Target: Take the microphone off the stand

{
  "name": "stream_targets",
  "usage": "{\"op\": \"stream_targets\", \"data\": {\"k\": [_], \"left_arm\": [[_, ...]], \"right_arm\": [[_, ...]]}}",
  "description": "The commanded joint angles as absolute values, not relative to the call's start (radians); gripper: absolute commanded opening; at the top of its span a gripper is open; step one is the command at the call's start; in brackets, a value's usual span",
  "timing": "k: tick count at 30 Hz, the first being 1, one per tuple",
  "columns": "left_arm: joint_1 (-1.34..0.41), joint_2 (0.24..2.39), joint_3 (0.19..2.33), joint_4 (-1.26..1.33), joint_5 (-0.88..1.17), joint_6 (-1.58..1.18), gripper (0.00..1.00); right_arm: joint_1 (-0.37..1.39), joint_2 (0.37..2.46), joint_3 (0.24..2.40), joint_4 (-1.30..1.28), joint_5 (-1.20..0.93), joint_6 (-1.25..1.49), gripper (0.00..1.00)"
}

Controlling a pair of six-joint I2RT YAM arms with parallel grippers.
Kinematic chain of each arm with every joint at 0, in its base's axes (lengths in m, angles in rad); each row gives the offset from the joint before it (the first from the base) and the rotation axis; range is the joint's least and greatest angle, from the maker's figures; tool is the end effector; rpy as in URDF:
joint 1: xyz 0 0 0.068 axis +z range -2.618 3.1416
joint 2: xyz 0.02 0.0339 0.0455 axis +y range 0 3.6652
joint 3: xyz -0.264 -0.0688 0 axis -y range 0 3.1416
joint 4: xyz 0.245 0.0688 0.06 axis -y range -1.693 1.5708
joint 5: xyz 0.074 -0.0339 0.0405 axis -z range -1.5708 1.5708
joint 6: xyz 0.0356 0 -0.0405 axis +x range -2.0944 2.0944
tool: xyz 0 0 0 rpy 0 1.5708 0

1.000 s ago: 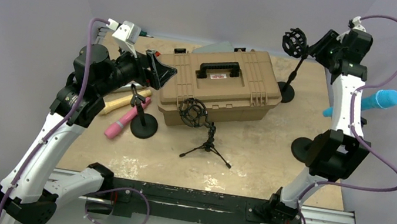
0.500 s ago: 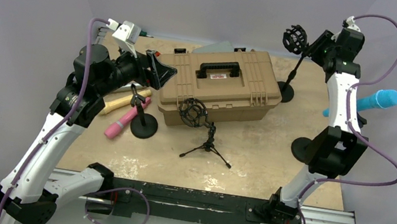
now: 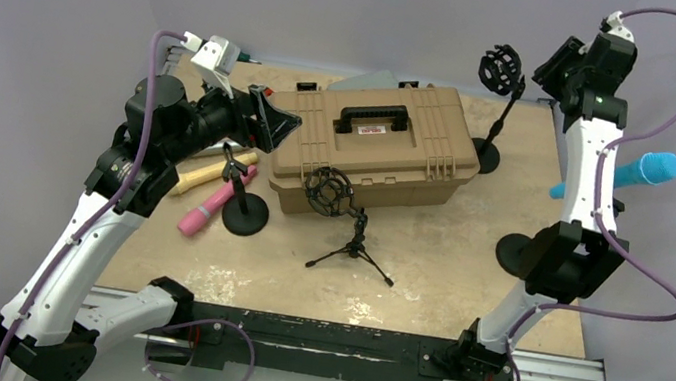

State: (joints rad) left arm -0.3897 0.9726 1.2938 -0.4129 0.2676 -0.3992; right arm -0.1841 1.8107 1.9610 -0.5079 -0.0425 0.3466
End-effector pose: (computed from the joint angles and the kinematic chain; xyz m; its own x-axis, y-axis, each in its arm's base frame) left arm 0.1747 -0.0819 0.4560 -0.3151 -0.2758 -0.9081 0.5291 0.7433 -0.4094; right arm 0.4118 -0.0751 0.4276 -0.2748 0.3964 -0.8760 0.2521 0.9089 0.3322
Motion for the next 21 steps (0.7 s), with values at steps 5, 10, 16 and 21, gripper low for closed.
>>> {"op": "stream_targets", "data": {"k": [5,10,16,21], "left_arm": [[-0.397,0.966,1.296,-0.386,0.288,-0.374,0.89],[-0.397,0.966,1.296,-0.387,0.289,-0.373,0.89],[-0.397,0.967,1.298,-0.387,0.290,-0.374,0.89],[-0.397,0.965,1.298,-0.386,0.290,-0.373,0.89]], "right_arm": [[-0.181,1.786,1.926,-0.500,-0.051,0.339,0.39],[-0.170,1.799,1.928,-0.499,-0.059,0.344,0.38],[-0.154,1.799,1.913,-0.493,-0.055,0.344,0.38],[-0.135,1.804,1.905,-0.496,-0.037,0.339,0.37]]}}
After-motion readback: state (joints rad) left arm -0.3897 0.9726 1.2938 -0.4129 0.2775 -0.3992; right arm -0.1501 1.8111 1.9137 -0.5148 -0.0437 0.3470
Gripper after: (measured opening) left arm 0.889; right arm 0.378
